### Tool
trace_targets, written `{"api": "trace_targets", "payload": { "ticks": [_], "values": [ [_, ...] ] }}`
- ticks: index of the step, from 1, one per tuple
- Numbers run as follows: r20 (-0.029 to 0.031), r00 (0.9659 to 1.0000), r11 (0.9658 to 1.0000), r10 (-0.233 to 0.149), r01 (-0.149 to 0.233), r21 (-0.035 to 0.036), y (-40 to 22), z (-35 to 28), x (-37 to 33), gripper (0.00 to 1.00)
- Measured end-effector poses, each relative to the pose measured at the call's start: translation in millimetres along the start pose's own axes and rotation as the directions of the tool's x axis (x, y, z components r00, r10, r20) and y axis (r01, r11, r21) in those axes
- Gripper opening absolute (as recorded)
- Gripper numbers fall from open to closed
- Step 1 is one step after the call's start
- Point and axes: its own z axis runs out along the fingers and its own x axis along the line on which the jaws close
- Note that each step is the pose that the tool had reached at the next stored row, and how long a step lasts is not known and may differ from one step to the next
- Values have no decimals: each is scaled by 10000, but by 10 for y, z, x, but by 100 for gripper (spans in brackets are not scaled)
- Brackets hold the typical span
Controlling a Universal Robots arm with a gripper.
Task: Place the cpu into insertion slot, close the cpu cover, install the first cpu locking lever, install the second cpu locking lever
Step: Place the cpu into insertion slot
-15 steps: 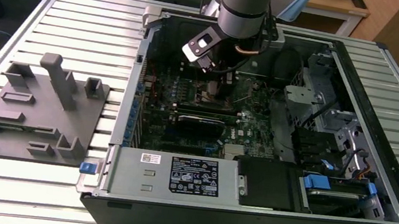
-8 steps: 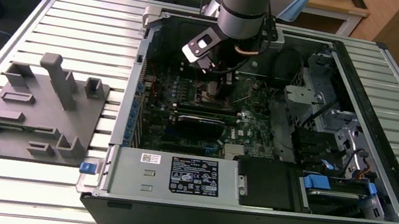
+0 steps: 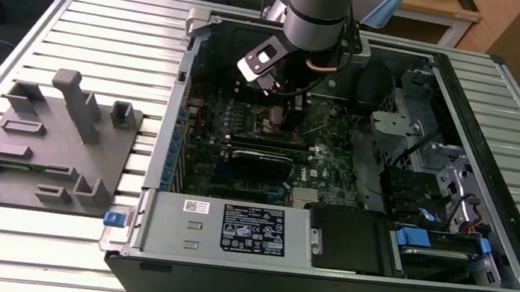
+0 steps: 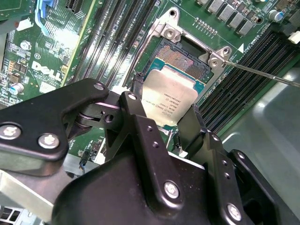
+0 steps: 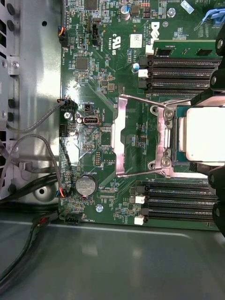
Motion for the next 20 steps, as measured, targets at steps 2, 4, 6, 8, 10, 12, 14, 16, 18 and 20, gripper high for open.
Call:
{"api": "trace_targets", "payload": {
  "ticks": [2, 4, 6, 8, 10, 12, 14, 16, 18, 20],
  "values": [
    [-1, 10000, 10000, 1, -1, 0, 0, 1, 0, 54],
    [-3, 10000, 10000, 2, -2, -7, -7, 5, 0, 54],
    [-3, 10000, 10000, -1, 1, -17, -18, 12, 1, 54],
    [-2, 10000, 10000, 0, 0, -21, -23, 31, -1, 54],
    [0, 10000, 10000, -2, 2, -20, -25, 54, -2, 54],
    [4, 10000, 10000, -1, 1, -20, -26, 68, -2, 54],
    [7, 10000, 10000, -1, 1, -19, -27, 71, -3, 54],
    [3, 10000, 10000, 1, -1, -22, -29, 77, -2, 54],
    [4, 10000, 10000, 0, 0, -21, -36, 87, -3, 54],
    [4, 10000, 10000, 0, 0, -21, -44, 100, -3, 54]
  ]
}}
